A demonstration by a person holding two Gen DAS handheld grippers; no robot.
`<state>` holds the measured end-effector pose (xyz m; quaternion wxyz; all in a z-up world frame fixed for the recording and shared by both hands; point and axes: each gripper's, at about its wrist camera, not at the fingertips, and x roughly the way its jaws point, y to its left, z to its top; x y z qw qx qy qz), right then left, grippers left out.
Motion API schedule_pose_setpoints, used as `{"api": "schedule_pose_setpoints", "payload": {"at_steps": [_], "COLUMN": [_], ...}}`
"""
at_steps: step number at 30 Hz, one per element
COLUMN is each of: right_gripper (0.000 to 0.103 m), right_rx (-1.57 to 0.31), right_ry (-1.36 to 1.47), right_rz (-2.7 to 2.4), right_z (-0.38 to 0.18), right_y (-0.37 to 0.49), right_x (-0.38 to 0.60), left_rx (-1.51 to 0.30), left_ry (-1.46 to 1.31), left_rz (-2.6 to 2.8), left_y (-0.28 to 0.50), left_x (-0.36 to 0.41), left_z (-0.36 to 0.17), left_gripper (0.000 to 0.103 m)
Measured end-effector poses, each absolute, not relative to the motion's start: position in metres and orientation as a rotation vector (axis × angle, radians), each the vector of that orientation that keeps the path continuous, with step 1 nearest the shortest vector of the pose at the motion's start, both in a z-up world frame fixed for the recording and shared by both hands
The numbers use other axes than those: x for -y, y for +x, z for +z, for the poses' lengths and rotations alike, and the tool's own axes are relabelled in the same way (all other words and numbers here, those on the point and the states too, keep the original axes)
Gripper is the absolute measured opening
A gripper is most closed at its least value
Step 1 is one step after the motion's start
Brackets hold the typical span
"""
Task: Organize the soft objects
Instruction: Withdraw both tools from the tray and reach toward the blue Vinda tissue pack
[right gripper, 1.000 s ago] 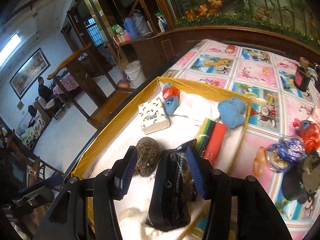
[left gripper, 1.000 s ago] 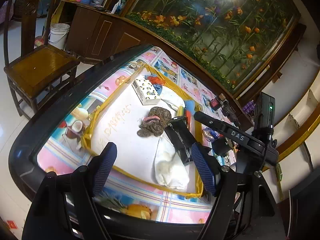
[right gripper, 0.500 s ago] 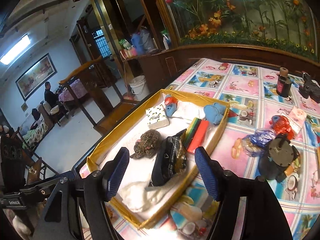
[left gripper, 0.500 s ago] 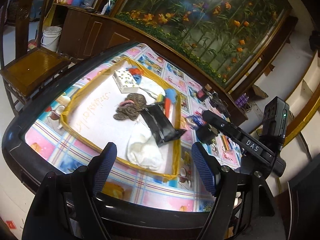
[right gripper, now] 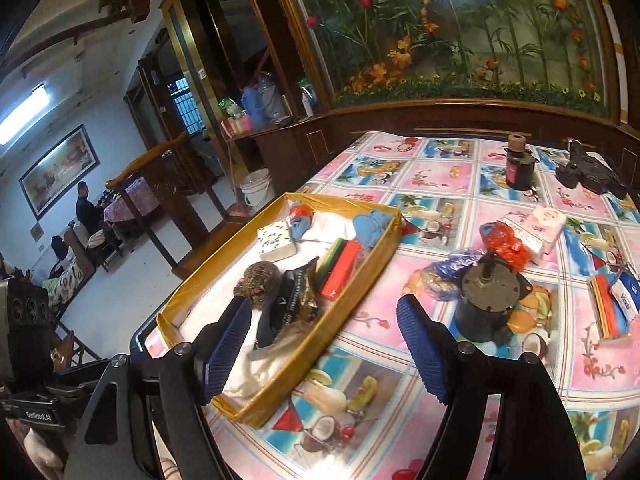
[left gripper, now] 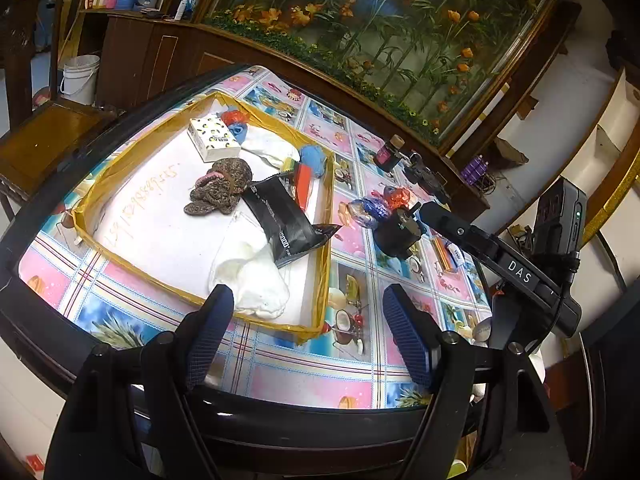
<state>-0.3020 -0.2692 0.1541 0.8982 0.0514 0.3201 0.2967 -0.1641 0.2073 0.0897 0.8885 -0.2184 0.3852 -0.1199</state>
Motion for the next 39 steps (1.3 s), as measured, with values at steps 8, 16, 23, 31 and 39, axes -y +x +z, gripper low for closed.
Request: {"api": "schedule_pose_setpoints", "payload": {"at_steps": [8,16,23,31,39], "right_gripper": [0.076,0.076,0.076,0.076,0.076], "right_rx": [-0.677,-0.686,-0.676,-0.662,-0.663], "right_ry": [0.117,0.127,0.142,0.18,0.219], "right_rz": [0.598,0.596,0.584,0.546,0.495], "right_z": [0.153,0.149,0.149,0.149,0.15], "right_y": [-0.301,-0.299,-0.302,-0.306,-0.309], "right_x": [0.281,0.283,0.293,0.322,0.359], "left_rx": [-0.818,-0.831,-0.845,-0.849,-0.875], "left_ry": [-0.453,-0.446,-0.431,-0.401,-0.36], "left_rz": [-0.253,-0.262,-0.276,-0.316,-0.363], "left_y": [-0.162,-0.161,-0.159,-0.159,-0.16], "left_x": [-0.204,-0.199,-0.191,-0.176,-0.156], "left_z": [0.086,0.082,0.081,0.082,0.078], "left_gripper": [0.077,0.077,0.077,0.077,0.077]}}
